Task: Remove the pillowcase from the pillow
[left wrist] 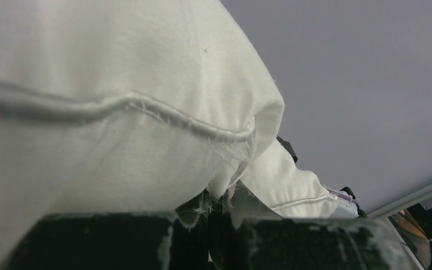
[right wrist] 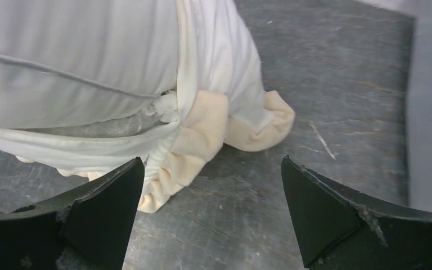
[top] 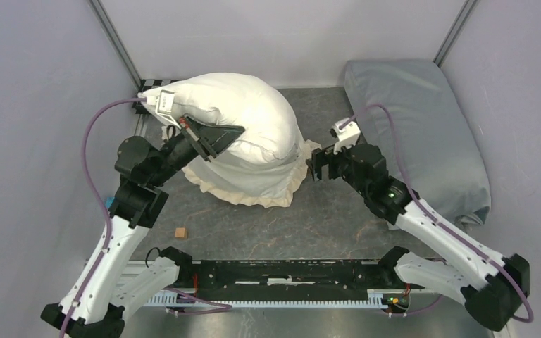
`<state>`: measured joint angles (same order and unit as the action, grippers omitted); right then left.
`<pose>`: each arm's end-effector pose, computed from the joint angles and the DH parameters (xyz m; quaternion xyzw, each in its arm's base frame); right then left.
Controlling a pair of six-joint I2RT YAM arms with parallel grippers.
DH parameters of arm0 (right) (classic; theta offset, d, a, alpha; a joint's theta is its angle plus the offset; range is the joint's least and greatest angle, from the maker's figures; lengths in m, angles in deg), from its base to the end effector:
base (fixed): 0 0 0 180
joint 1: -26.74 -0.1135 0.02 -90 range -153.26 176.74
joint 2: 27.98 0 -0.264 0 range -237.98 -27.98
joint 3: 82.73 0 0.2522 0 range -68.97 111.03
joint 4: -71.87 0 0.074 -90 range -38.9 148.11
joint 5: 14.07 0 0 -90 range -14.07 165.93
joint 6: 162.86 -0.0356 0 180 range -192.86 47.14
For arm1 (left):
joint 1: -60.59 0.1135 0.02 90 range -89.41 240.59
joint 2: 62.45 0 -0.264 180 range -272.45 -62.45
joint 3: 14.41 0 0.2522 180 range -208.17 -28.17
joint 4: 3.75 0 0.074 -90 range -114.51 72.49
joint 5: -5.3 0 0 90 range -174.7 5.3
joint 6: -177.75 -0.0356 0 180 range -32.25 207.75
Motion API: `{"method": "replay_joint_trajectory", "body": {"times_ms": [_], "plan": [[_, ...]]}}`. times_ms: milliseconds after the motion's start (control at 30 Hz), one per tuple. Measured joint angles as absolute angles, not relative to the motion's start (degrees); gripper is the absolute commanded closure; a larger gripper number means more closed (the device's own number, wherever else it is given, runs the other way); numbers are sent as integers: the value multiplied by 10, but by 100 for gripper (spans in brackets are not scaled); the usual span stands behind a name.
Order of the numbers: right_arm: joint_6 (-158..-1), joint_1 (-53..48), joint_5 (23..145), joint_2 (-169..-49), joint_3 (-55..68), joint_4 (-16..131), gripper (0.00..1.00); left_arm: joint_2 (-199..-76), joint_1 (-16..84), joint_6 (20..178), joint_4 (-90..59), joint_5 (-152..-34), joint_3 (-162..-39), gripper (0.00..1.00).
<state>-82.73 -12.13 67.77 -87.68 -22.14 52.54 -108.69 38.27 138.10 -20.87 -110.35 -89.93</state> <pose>0.1921 0.1483 0.3108 -0.1623 0.7939 0.1881 0.5550 0.1432 -0.0754 0.4499 0.0192 0.6362 -0.5618 0.5285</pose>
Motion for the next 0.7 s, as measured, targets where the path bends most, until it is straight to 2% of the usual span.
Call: {"method": "replay_joint_trajectory", "body": {"times_ms": [233, 567, 633, 667, 700], "plan": [[-818, -121, 617, -737, -236, 445, 2, -1135, 292, 1377, -125, -1080, -845, 98], [-826, -121, 607, -663, -236, 369, 2, -1211, 172, 1356, -104, -960, -696, 97], [-829, -121, 612, -657, -236, 364, 2, -1238, 147, 1353, -107, -929, -674, 94], [-830, -121, 618, -655, -236, 363, 2, -1252, 132, 1352, -109, -916, -669, 90], [-831, -121, 620, -655, -236, 363, 2, -1264, 115, 1349, -110, -904, -667, 82]]}}
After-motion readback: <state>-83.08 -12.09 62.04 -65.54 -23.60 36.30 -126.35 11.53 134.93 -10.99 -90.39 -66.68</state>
